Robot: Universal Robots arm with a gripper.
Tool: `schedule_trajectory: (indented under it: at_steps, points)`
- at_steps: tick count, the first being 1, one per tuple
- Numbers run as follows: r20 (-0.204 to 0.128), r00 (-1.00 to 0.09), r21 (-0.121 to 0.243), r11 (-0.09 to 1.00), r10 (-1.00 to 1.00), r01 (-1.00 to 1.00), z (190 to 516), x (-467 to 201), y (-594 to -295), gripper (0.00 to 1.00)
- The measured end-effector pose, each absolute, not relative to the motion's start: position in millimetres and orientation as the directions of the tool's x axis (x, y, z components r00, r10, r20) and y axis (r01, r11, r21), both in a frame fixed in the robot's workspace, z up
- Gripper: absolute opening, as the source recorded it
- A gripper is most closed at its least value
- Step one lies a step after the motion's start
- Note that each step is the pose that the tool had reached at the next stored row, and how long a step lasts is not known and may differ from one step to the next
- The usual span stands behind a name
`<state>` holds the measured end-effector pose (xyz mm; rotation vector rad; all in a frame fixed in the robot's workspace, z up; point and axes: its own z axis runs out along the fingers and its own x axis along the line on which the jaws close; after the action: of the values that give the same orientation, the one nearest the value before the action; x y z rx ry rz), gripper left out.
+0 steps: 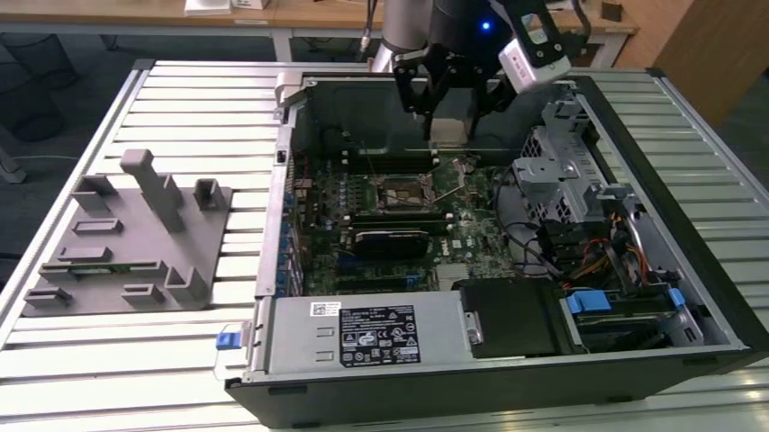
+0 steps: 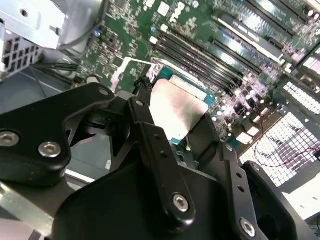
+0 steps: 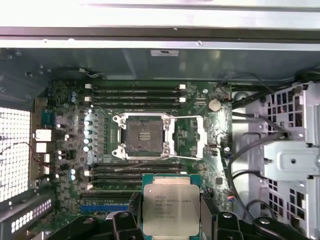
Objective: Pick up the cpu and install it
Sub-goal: 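Pick up the cpu and move it towards the insertion slot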
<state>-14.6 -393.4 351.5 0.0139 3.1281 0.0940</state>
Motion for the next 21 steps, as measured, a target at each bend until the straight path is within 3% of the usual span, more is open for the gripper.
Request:
schedule_trajectory:
  at_steps: [21]
  points:
    - [-0.012,-1.0,0.059,0.998,0.009,0.009,316,-41,-370,0.55]
